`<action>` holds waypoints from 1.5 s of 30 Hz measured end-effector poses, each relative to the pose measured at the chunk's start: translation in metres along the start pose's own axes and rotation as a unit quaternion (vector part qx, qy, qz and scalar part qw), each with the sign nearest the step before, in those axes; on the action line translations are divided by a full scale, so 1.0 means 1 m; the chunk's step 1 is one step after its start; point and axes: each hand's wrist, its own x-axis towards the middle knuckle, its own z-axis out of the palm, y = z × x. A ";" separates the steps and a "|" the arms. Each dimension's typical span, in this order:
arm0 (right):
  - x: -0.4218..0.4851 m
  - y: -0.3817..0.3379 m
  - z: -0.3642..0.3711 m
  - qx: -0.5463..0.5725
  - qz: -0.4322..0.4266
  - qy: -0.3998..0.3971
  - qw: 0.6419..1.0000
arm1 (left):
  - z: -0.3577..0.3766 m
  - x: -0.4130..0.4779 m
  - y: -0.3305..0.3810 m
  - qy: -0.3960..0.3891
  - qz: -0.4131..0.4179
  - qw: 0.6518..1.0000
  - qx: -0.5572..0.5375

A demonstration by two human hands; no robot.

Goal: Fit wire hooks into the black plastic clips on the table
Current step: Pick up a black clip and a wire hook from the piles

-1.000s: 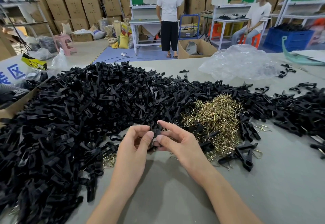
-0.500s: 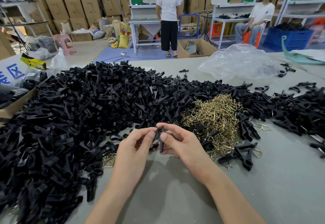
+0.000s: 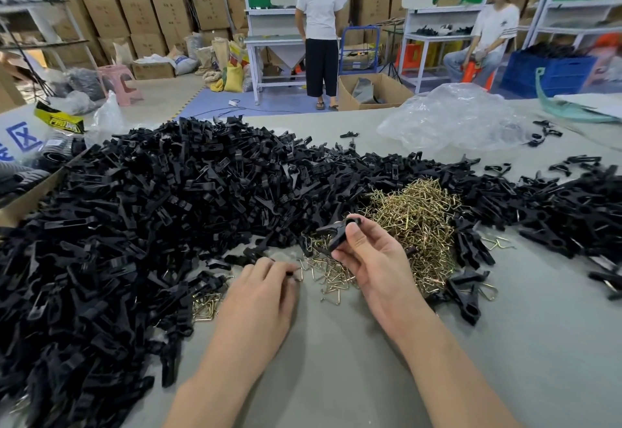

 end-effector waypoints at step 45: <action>-0.004 0.002 0.010 0.119 0.109 0.015 0.987 | -0.019 0.012 -0.011 -0.135 -0.168 0.973 -0.087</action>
